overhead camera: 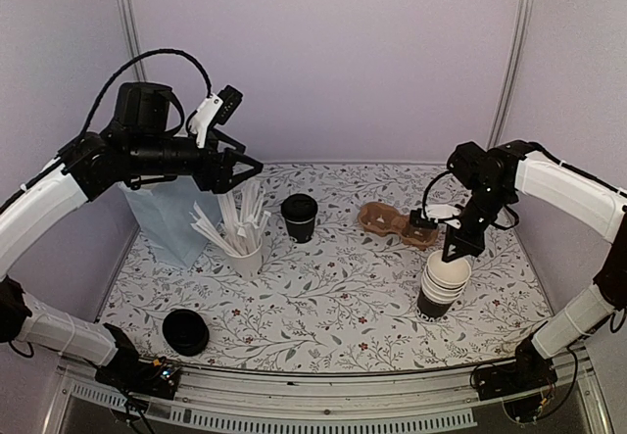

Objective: Pack the takeout coffee

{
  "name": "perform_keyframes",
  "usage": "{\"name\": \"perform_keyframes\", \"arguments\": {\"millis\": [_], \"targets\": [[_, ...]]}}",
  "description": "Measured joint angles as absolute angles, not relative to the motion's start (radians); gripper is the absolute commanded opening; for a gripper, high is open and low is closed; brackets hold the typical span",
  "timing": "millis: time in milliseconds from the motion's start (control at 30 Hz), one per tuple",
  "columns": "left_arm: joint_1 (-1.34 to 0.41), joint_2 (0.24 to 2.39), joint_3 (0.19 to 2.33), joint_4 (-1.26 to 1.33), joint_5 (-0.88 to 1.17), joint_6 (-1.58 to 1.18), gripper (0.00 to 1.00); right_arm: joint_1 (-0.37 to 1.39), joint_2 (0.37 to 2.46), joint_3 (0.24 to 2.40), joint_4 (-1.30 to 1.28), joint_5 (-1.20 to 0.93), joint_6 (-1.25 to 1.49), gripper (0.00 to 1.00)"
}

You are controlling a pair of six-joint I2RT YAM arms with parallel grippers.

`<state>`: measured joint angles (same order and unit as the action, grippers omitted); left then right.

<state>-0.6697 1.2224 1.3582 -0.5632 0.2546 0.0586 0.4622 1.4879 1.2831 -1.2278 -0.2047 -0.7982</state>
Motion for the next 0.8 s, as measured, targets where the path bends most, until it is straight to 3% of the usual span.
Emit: {"name": "perform_keyframes", "arguments": {"millis": [433, 733, 800], "targets": [[-0.673, 1.24, 1.339, -0.519, 0.304, 0.055, 0.71, 0.184, 1.565, 1.379, -1.185, -0.137, -0.828, 0.0], [-0.674, 1.246, 1.326, -0.508, 0.315, 0.051, 0.71, -0.022, 1.728, 1.569, -1.165, -0.152, -0.843, 0.0], [-0.674, 1.246, 1.326, -0.506, 0.319, 0.051, 0.71, -0.051, 1.758, 1.591, -1.161, -0.164, -0.842, 0.09]]}}
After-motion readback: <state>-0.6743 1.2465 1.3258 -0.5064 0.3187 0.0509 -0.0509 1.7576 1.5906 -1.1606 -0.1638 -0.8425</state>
